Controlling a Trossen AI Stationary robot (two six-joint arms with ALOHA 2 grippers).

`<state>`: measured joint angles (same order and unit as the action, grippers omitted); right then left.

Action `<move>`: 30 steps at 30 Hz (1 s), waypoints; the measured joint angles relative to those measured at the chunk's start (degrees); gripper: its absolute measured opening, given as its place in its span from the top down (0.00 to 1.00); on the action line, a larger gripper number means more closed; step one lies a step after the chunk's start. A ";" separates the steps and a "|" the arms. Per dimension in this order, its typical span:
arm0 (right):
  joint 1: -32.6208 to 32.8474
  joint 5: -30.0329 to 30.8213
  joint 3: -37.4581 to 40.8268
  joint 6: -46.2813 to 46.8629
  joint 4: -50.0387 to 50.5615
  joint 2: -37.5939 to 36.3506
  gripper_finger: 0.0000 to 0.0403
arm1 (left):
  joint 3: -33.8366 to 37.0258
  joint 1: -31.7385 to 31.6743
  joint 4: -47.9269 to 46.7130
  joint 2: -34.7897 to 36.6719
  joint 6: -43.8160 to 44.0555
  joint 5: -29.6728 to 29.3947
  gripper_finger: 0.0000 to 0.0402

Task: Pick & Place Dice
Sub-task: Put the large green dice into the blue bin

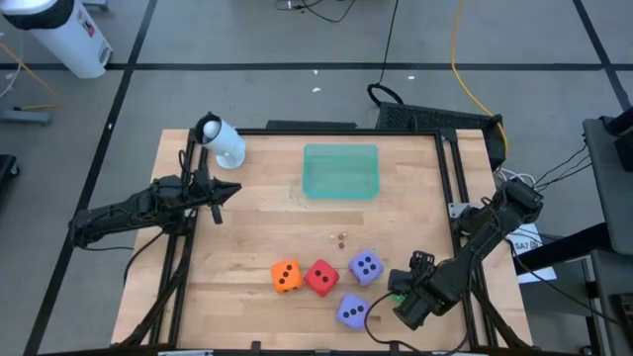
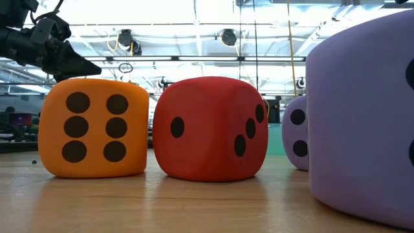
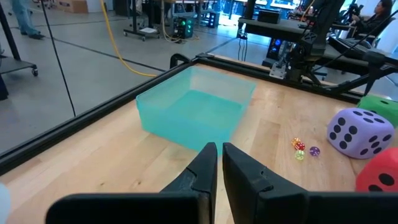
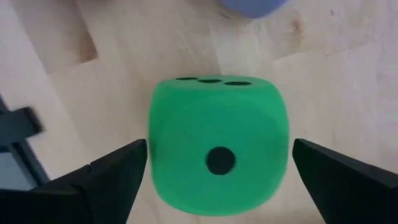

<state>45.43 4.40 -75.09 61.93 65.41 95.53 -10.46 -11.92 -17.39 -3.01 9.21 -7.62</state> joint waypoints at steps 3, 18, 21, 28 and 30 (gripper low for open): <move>-0.02 -0.12 0.00 1.57 0.11 0.00 0.03 | 0.00 0.00 0.00 0.01 0.00 0.05 0.92; -0.11 -3.17 10.01 3.80 -8.66 -0.24 0.03 | 0.00 0.02 0.11 0.02 0.00 0.13 0.92; -0.11 -3.23 10.62 3.56 -8.88 -0.18 0.03 | 0.00 0.02 0.09 0.02 0.00 0.15 0.92; 0.02 -2.80 11.26 3.17 -9.45 -0.21 0.03 | 0.00 0.02 0.04 0.01 0.00 0.16 0.92; 0.29 -1.63 9.53 2.41 -8.70 -0.49 0.03 | 0.00 0.00 0.04 0.02 0.00 0.17 0.92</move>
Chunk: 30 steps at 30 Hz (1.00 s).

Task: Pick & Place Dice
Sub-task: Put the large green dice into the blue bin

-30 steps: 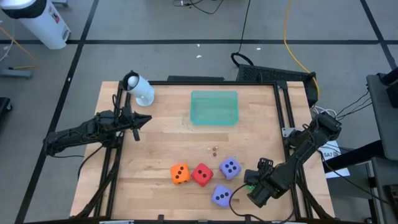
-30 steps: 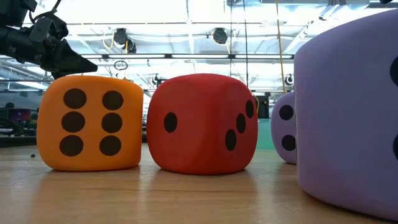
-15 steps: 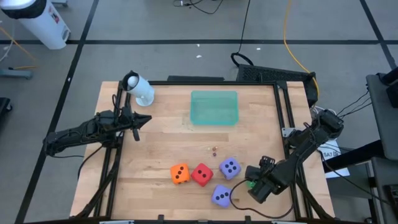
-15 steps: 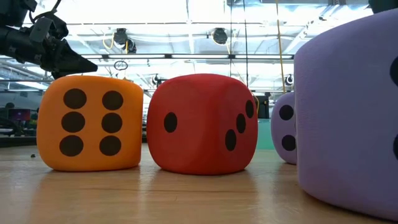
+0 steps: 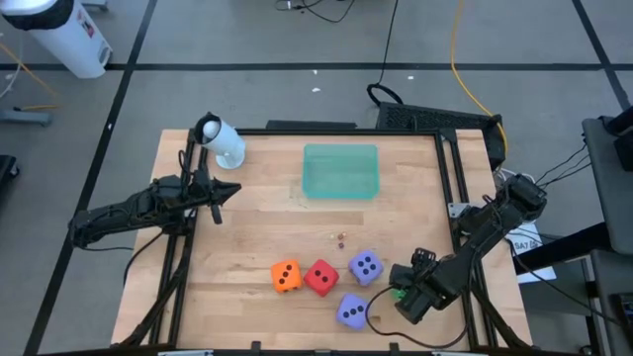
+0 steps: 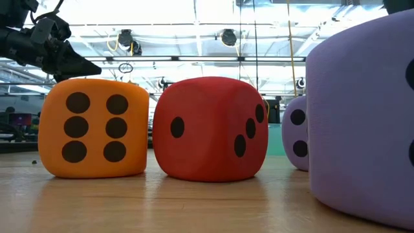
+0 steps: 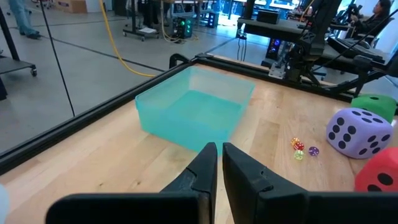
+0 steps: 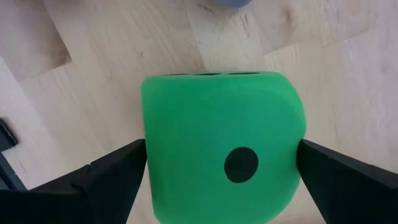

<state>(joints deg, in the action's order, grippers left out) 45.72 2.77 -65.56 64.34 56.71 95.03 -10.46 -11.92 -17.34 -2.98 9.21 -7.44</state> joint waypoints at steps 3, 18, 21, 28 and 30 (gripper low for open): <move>0.22 2.19 -3.36 -2.00 1.42 -0.95 0.03 | 0.00 0.02 -0.11 0.00 0.13 0.04 0.92; 0.06 6.25 -8.05 -1.65 3.73 -1.13 0.03 | 0.00 0.01 -0.15 -0.02 0.13 0.42 0.92; 0.04 7.60 -8.05 -1.89 3.57 -1.23 0.03 | 0.00 0.00 -0.17 -0.02 0.15 1.28 0.92; 0.02 7.75 -8.05 -1.93 2.69 -1.06 0.03 | 0.00 0.00 -0.30 0.00 0.23 1.51 0.92; 0.04 7.82 -8.05 -1.20 3.15 -1.06 0.03 | 0.00 0.00 -0.38 -0.02 0.30 1.51 0.92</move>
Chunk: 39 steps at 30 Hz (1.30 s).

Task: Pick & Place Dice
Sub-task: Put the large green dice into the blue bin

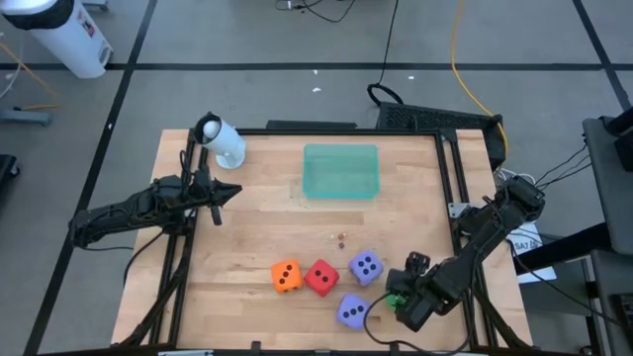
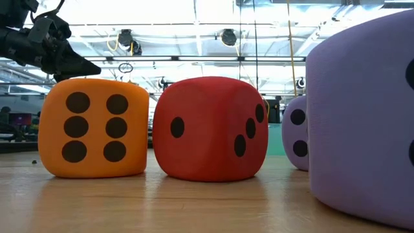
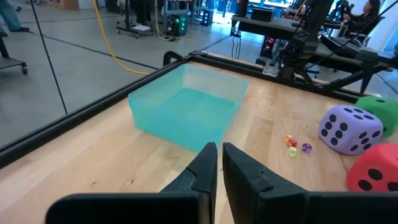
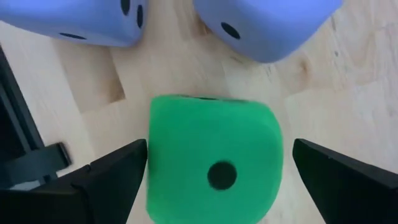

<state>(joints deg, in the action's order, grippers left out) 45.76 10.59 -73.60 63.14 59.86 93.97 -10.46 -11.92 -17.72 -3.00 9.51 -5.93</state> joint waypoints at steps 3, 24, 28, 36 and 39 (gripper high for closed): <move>0.00 -0.13 0.00 0.63 1.04 0.00 0.03 | 0.00 0.02 -0.06 0.02 -0.02 0.00 0.92; -1.07 -9.40 -0.07 4.76 0.64 -0.72 0.03 | 0.00 0.00 -0.08 0.02 0.33 1.07 0.92; -1.05 -10.73 -0.07 4.73 2.32 -0.72 0.03 | 0.00 0.00 -0.08 0.01 0.46 1.48 0.92; -1.05 -10.58 1.27 1.87 1.27 -0.74 0.03 | 0.00 0.00 -0.08 0.02 1.15 1.57 0.92; -1.06 -10.73 3.09 0.62 -0.66 -1.01 0.03 | 0.00 0.01 -0.08 0.02 1.16 1.59 0.92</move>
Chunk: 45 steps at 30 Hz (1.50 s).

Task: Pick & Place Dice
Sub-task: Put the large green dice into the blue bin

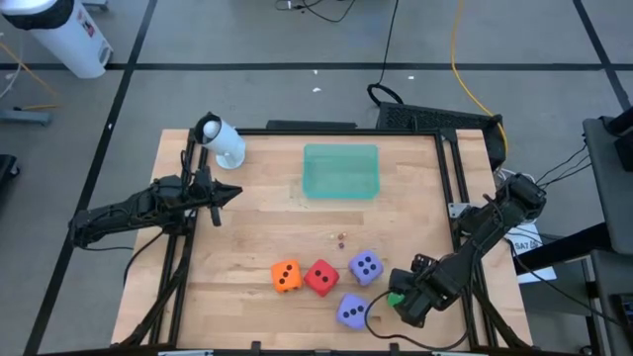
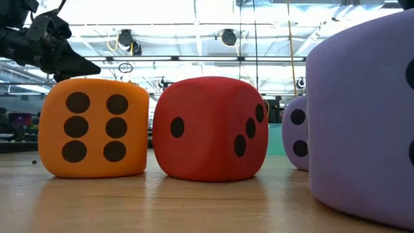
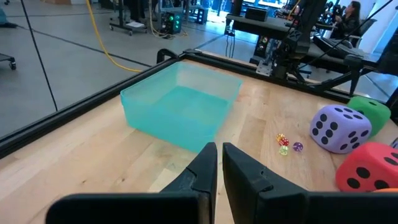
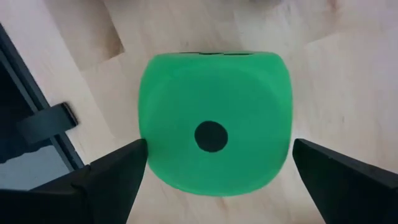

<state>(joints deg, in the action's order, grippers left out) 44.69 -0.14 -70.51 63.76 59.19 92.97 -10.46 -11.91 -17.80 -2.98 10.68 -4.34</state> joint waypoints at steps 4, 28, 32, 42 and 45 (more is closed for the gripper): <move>-0.45 -0.35 3.30 -1.17 -5.77 -0.13 0.03 | 0.00 0.00 0.00 0.00 0.00 0.00 0.92; -2.76 0.06 19.31 1.09 -19.68 -0.39 0.03 | 0.00 -0.01 -0.05 0.00 -0.26 -0.11 0.92; -2.82 0.18 19.53 0.50 -20.12 -0.41 0.03 | 0.00 -0.01 -0.08 -0.01 -0.24 -0.17 0.92; -2.86 3.23 20.23 -0.59 -21.59 -3.05 0.03 | 0.00 -0.01 -0.08 -0.01 -0.22 -0.22 0.92; -3.34 5.43 20.27 -0.07 -22.56 -6.82 0.03 | 0.00 -0.01 -0.11 -0.01 -0.14 -0.20 0.92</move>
<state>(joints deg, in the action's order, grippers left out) 41.36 5.28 -50.24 63.69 36.64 86.14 -10.46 -11.92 -17.91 -2.99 10.54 -4.54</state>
